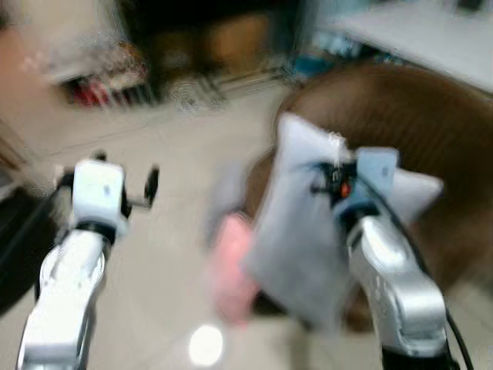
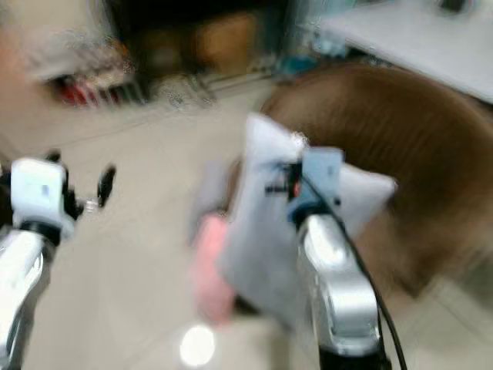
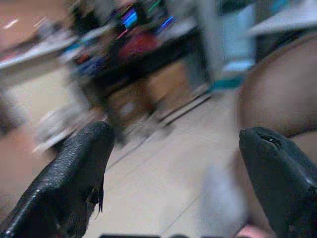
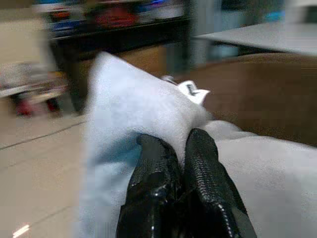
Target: Move the pillow to the sofa from floor
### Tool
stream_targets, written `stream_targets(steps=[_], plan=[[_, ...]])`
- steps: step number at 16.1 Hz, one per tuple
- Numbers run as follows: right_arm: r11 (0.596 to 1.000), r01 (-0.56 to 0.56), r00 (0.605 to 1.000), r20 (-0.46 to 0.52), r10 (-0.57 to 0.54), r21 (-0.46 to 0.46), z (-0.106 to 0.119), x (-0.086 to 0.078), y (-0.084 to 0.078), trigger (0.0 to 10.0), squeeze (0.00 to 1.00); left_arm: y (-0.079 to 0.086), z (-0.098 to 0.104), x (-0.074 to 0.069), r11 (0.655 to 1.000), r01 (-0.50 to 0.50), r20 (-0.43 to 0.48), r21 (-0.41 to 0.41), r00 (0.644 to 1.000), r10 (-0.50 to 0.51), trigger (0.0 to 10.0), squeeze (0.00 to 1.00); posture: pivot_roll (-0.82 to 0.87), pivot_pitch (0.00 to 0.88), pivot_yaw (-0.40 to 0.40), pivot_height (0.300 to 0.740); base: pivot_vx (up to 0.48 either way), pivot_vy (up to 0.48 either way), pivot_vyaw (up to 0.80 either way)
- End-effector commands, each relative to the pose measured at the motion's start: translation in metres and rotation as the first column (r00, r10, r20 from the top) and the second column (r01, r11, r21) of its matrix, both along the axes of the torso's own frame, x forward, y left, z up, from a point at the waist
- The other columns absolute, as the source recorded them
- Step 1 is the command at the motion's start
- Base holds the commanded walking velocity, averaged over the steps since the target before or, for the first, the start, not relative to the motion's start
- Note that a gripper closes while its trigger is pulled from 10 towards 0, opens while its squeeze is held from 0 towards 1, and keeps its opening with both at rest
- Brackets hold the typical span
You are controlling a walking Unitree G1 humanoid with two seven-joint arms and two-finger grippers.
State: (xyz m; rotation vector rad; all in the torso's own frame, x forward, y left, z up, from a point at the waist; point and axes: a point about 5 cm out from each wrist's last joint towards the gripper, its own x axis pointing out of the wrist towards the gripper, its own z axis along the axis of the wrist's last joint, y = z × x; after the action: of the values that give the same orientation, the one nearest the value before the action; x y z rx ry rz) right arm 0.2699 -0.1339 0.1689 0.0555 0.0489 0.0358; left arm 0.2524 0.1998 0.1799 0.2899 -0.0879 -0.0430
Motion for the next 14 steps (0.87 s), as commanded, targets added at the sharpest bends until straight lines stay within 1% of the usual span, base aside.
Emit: stream_targets(steps=[1, 3, 6, 13, 14], plan=[[0.999, 0.045, 0.998, 0.05, -0.046, 0.011, 0.0099, -0.0003, -0.0084, 10.0, 0.0, -0.0064, -0.0027, -0.0021, 0.999, 0.036, -0.01, -0.003, 0.999, -0.036, 10.0, 0.0, -0.02, 0.0, 0.039, 0.74, 0.315, 0.0, -0.8], [0.998, 0.056, 0.997, 0.047, -0.057, 0.011, 0.0085, -0.001, -0.0093, 10.0, 0.0, -0.0065, -0.0029, -0.0017, 0.999, 0.043, -0.012, 0.0, 0.999, -0.043, 10.0, 0.0, -0.02, 0.0, 0.039, 0.74, 0.315, 0.0, -0.8], [0.999, 0.052, 0.996, 0.067, -0.052, 0.005, 0.0106, -0.0001, -0.0084, 10.0, 0.0, -0.0065, -0.0027, -0.0007, 0.999, 0.049, -0.011, 0.002, 0.999, -0.049, 10.0, 0.0, -0.01, 0.0, 0.038, 0.74, 0.315, 0.0, 0.0], [0.999, 0.048, 0.997, 0.068, -0.047, -0.011, 0.0102, -0.0015, -0.0072, 10.0, 0.0, -0.0062, -0.0049, -0.0054, 0.998, 0.061, -0.023, 0.017, 0.998, -0.061, 10.0, 0.0, 0.0, 0.0, 0.04, 0.74, 0.311, 0.0, 0.0], [0.999, 0.048, 0.997, 0.053, -0.048, -0.005, 0.0086, -0.0013, -0.0074, 10.0, 0.0, -0.0066, -0.0054, -0.006, 0.998, 0.064, -0.026, 0.017, 0.998, -0.063, 10.0, 0.0, 0.0, 0.0, 0.04, 0.74, 0.311, 0.0, -0.8]])
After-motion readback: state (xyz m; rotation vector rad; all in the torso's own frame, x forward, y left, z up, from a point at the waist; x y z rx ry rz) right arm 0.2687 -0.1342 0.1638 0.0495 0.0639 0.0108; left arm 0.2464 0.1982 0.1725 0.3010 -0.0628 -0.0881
